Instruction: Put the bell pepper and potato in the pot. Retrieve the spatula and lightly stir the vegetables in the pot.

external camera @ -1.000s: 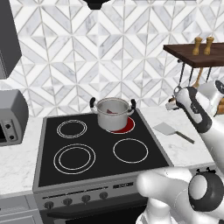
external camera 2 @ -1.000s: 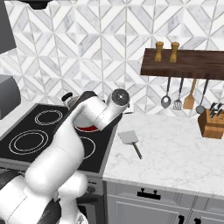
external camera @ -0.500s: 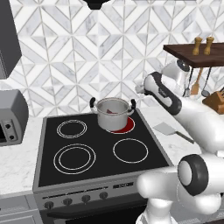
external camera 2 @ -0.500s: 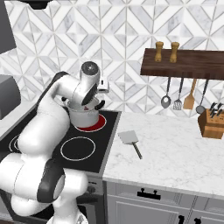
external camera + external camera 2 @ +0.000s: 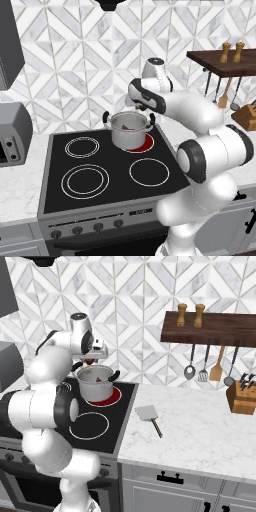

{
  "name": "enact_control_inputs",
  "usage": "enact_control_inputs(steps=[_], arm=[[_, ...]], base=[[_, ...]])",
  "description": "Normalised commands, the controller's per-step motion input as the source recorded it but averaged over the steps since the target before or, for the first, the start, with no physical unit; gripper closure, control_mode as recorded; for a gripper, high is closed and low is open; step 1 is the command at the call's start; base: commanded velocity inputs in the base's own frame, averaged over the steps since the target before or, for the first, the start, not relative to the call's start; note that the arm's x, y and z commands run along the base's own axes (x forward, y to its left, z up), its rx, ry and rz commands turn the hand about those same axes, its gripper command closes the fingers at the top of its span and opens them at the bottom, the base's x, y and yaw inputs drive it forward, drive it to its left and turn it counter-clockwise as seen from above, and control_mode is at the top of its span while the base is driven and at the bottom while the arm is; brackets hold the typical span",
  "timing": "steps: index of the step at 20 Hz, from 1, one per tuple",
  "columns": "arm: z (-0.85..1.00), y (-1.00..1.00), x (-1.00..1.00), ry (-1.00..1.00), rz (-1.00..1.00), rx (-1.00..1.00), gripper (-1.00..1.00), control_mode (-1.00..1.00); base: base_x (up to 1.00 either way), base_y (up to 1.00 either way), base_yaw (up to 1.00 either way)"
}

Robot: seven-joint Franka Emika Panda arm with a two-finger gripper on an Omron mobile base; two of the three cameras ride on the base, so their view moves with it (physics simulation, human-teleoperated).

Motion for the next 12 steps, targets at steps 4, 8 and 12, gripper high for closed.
enact_control_inputs(steps=[4, 8, 12], arm=[[-0.58, 0.05, 0.56, 0.36, -0.10, -0.14, 1.00, -1.00], [-0.85, 0.00, 0.13, 0.18, -0.04, -0.12, 1.00, -1.00], [-0.70, 0.00, 0.15, 0.01, 0.00, -0.02, 1.00, -1.00]], base=[[0.00, 0.00, 0.00], [0.00, 0.00, 0.00], [0.00, 0.00, 0.00]])
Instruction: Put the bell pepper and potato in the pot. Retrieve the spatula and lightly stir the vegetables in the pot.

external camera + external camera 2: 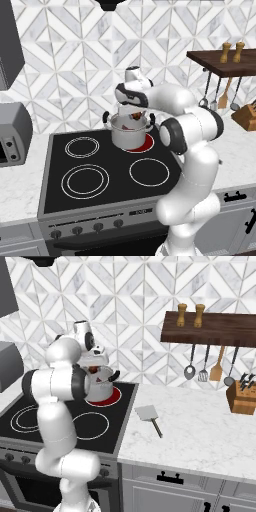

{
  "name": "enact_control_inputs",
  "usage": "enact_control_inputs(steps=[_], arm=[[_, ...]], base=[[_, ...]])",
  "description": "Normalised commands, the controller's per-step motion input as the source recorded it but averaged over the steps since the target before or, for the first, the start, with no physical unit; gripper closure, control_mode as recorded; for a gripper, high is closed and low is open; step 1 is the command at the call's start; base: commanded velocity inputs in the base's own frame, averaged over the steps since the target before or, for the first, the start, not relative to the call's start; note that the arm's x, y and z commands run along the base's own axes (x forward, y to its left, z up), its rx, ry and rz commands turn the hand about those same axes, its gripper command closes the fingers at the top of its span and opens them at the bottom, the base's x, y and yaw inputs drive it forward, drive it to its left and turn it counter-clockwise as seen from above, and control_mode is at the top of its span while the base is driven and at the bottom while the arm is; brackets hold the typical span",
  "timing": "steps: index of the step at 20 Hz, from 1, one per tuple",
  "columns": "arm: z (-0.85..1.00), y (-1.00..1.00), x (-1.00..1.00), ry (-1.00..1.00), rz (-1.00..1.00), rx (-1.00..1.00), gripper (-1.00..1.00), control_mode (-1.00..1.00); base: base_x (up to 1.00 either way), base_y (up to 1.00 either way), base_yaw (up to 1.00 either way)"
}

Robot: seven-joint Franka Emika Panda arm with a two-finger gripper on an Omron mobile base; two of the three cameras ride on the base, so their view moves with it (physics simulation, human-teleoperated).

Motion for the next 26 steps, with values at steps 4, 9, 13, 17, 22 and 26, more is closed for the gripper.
enact_control_inputs(steps=[4, 9, 13, 17, 22, 26], arm=[[-0.64, -0.01, 0.03, 0.00, 0.00, 0.00, 1.00, -1.00], [-0.61, -0.01, 0.06, -0.03, 0.00, 0.00, 1.00, -1.00], [-0.18, 0.00, -0.10, -0.07, 0.00, 0.00, -1.00, -1.00], [0.09, -0.09, -0.33, -0.18, 0.00, 0.00, -1.00, -1.00], [0.45, -0.18, -0.18, -0.20, 0.00, 0.00, -1.00, -1.00], [0.65, -0.18, 0.00, -0.18, 0.00, 0.00, -1.00, -1.00]], base=[[0.00, 0.00, 0.00], [0.00, 0.00, 0.00], [0.00, 0.00, 0.00], [0.00, 0.00, 0.00], [0.00, 0.00, 0.00], [0.00, 0.00, 0.00]])
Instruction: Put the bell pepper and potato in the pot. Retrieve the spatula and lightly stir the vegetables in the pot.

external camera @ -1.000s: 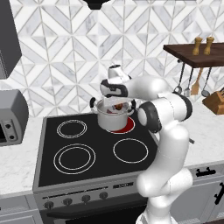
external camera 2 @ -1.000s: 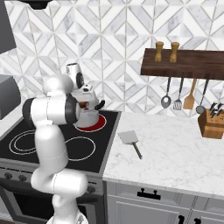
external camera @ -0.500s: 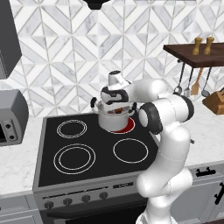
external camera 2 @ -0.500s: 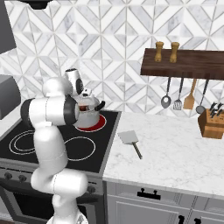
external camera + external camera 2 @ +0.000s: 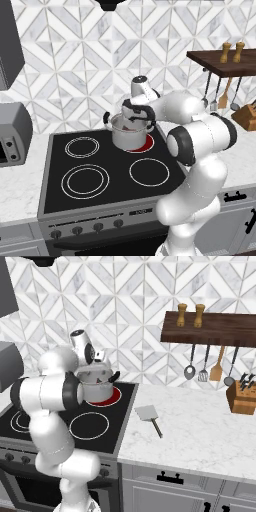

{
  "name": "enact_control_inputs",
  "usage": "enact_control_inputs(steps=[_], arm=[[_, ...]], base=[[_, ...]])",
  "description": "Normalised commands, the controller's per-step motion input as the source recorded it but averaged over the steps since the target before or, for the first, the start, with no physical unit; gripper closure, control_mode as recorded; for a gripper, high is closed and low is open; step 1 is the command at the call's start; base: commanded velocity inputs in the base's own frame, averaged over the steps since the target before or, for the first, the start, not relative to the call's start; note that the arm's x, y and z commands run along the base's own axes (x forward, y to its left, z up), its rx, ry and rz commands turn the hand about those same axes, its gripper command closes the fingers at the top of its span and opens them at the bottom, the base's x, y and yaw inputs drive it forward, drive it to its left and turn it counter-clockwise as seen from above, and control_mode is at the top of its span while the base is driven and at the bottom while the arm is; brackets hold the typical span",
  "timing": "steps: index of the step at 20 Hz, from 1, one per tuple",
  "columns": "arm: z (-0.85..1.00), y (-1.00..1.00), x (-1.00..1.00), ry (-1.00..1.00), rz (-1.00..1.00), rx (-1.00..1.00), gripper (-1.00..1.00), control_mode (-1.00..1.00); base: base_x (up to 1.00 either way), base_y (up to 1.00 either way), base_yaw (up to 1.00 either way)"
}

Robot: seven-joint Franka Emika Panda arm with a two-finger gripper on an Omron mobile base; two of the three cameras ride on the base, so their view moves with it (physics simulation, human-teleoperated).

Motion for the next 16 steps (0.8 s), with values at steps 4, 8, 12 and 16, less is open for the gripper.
enact_control_inputs(steps=[4, 8, 12, 16], arm=[[0.97, -0.32, -0.20, -0.32, 0.00, 0.03, -1.00, -1.00], [1.00, -0.67, -0.79, -0.39, 0.00, 0.03, -1.00, -1.00], [0.55, -0.99, -0.99, -0.07, -0.01, 0.00, -1.00, -1.00], [0.02, -1.00, -0.94, 0.17, -0.04, 0.01, -1.00, -1.00]], base=[[0.00, 0.00, 0.00], [0.00, 0.00, 0.00], [0.00, 0.00, 0.00], [0.00, 0.00, 0.00]])
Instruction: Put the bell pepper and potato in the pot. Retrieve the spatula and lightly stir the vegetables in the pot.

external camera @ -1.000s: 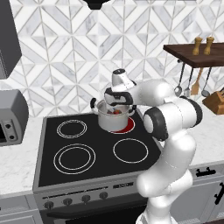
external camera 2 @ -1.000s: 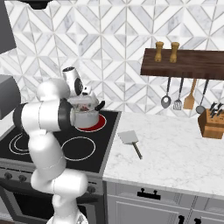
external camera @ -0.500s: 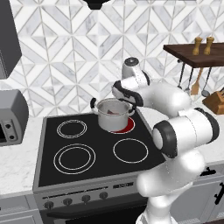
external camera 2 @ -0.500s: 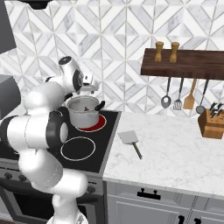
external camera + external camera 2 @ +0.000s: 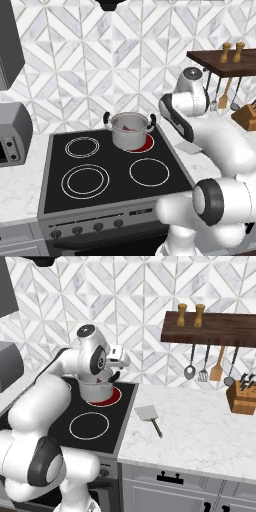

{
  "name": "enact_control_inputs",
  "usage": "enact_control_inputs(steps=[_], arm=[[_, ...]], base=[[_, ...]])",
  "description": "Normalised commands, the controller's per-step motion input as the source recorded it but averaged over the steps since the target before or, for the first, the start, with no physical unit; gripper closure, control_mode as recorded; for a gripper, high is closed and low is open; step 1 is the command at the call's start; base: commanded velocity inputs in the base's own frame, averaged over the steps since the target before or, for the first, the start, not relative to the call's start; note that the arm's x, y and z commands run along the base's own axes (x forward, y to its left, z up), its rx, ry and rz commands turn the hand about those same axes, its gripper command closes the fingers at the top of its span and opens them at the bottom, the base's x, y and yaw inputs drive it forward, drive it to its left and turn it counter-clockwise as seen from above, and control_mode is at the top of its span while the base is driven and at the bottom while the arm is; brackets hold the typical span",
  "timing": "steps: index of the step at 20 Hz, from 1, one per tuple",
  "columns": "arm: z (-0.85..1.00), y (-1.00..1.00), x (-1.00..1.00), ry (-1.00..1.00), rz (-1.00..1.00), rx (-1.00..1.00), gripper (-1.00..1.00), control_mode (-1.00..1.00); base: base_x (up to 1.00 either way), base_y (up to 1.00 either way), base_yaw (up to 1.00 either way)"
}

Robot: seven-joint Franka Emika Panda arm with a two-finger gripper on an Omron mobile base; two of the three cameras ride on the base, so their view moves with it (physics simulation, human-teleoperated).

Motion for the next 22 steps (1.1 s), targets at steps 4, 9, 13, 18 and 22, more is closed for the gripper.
enact_control_inputs(steps=[4, 9, 13, 18, 22], arm=[[-0.03, -1.00, -0.72, 0.30, -0.01, 0.05, -1.00, -1.00], [-0.30, -1.00, -0.12, 0.20, 0.01, 0.02, -1.00, -1.00], [-0.62, -0.97, 0.00, 0.12, 0.10, 0.00, -1.00, -1.00], [-0.87, -0.69, -0.17, 0.13, 0.14, 0.00, -1.00, -1.00], [-0.91, -0.33, -0.01, 0.10, 0.15, 0.00, -1.00, -1.00]], base=[[0.00, 0.00, 0.00], [0.00, 0.00, 0.00], [0.00, 0.00, 0.00], [0.00, 0.00, 0.00], [0.00, 0.00, 0.00]])
